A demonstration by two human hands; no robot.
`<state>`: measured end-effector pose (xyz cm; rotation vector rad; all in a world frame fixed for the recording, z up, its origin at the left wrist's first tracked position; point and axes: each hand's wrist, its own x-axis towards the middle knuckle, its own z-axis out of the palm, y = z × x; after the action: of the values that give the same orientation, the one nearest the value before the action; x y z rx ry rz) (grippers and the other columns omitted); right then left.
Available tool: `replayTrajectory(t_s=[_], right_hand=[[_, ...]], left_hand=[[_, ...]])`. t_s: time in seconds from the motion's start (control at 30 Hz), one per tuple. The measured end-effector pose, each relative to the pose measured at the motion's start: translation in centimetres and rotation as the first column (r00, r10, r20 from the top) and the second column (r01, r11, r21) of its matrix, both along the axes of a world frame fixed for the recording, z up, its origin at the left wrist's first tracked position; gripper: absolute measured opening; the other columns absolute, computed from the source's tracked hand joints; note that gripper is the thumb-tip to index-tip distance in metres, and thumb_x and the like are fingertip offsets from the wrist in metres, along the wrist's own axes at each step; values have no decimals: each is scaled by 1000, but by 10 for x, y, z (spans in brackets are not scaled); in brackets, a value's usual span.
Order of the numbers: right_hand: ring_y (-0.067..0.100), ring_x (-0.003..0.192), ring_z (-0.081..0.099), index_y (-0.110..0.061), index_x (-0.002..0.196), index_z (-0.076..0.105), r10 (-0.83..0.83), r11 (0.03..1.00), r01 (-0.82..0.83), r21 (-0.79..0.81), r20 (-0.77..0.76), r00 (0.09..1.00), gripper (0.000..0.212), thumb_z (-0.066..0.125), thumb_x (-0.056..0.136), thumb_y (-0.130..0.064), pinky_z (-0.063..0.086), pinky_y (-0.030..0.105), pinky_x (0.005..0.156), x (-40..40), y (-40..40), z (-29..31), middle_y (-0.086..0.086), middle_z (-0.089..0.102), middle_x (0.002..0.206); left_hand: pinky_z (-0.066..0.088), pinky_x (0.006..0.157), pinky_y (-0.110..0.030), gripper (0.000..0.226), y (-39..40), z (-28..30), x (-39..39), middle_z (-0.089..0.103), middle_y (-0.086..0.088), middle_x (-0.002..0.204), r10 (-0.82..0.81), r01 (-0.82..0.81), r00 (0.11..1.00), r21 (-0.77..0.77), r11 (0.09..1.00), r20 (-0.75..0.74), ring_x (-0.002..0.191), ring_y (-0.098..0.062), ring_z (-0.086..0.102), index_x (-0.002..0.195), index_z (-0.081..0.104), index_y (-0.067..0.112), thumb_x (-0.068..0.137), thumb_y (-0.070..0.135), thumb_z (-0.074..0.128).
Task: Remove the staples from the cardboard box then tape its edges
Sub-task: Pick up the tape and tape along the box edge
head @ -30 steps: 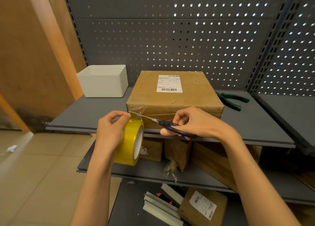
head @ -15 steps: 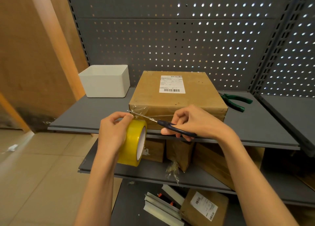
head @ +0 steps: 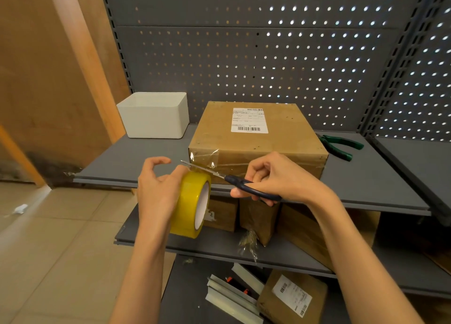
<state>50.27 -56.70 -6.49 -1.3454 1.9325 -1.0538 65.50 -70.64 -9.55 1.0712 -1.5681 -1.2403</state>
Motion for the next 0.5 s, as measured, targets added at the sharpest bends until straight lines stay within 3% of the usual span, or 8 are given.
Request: replayTrajectory(t_s=[0.23, 0.4, 0.5], right_hand=[[8, 44, 56, -13, 72, 64, -39, 997, 34, -63, -75, 996, 38, 80, 63, -45, 43, 18, 45, 11, -2, 6, 3, 65, 55], [2, 50, 52, -16, 72, 66, -140, 979, 105, -174, -203, 969, 39, 80, 58, -50, 42, 20, 52, 19, -5, 13, 0, 65, 59], [-1, 51, 52, -13, 73, 66, -167, 961, 116, -250, -190, 968, 39, 81, 58, -46, 41, 15, 49, 23, -8, 19, -1, 66, 62]], left_hand=[[37, 57, -27, 13, -4, 6, 8, 57, 6, 79, 10, -10, 1000, 42, 999, -8, 73, -10, 52, 81, 59, 27, 76, 35, 68], [35, 55, -26, 16, -12, 20, 13, 57, 8, 73, -36, 38, 999, -46, 998, 35, 70, -4, 50, 81, 60, 23, 80, 38, 66], [35, 56, -25, 13, -16, 26, 16, 58, 9, 72, -85, 89, 995, -69, 994, 52, 70, -1, 49, 78, 62, 24, 82, 35, 66]])
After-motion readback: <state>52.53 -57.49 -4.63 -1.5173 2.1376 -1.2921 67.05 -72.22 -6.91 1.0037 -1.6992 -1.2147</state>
